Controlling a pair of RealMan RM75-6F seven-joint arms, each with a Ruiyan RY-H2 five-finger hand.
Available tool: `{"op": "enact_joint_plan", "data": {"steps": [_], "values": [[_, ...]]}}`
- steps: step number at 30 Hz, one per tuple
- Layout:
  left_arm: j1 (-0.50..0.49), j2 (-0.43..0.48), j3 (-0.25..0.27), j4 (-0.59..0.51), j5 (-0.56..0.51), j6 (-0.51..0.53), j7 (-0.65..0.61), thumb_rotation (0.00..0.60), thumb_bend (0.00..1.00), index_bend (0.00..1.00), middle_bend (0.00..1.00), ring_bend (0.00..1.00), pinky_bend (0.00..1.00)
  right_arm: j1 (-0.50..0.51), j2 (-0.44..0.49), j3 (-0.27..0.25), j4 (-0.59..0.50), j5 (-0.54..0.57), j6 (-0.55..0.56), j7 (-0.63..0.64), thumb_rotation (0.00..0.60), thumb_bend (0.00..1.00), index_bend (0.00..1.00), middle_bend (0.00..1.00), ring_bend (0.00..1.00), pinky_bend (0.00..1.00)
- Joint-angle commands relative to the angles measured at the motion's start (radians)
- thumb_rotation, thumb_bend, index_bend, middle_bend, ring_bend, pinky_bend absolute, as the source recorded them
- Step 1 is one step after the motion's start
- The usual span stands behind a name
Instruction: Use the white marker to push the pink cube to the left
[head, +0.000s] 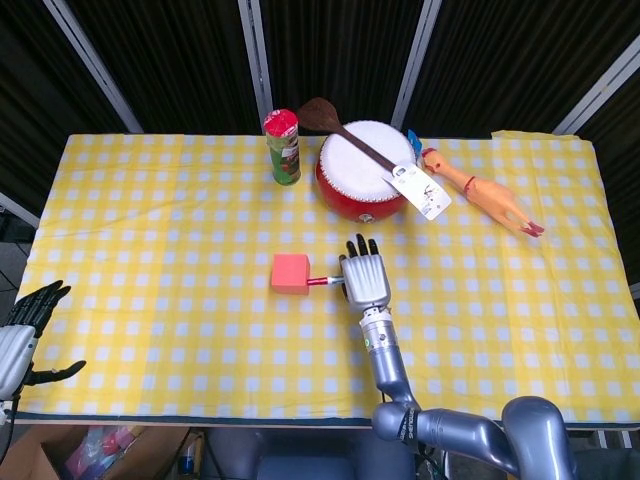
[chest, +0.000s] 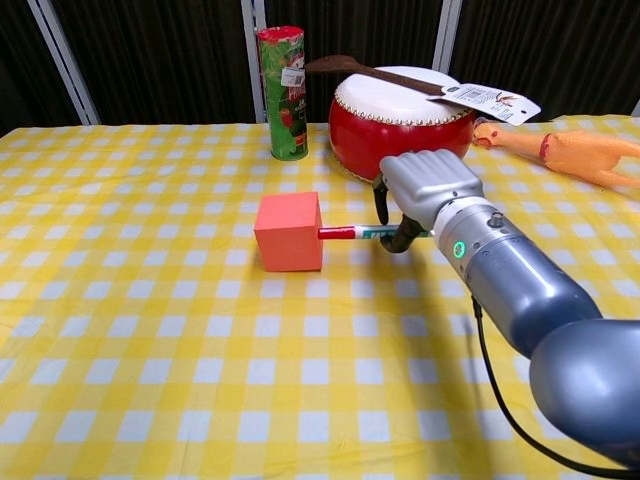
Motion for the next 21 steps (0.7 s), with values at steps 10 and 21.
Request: {"op": "enact_joint_plan", "data": {"steps": [10,21], "values": [[-0.004,0.003,0.001,-0.004,-0.003,-0.01,-0.002,0.6,0.03,0.0,0.0,0.0,0.0,0.029,-0.061,0.01,0.06,-0.014,-0.028,0.011,0.6,0.56,0.72,0.27,0.13,0.19],[-0.006,0.004,0.003,-0.006,-0.002,-0.013,-0.005,0.6,0.03,0.0,0.0,0.0,0.0,0.067,-0.129,0.034,0.14,-0.059,-0.02,0.034,0.6,0.56,0.72,0.27,0.13,0.2]]}}
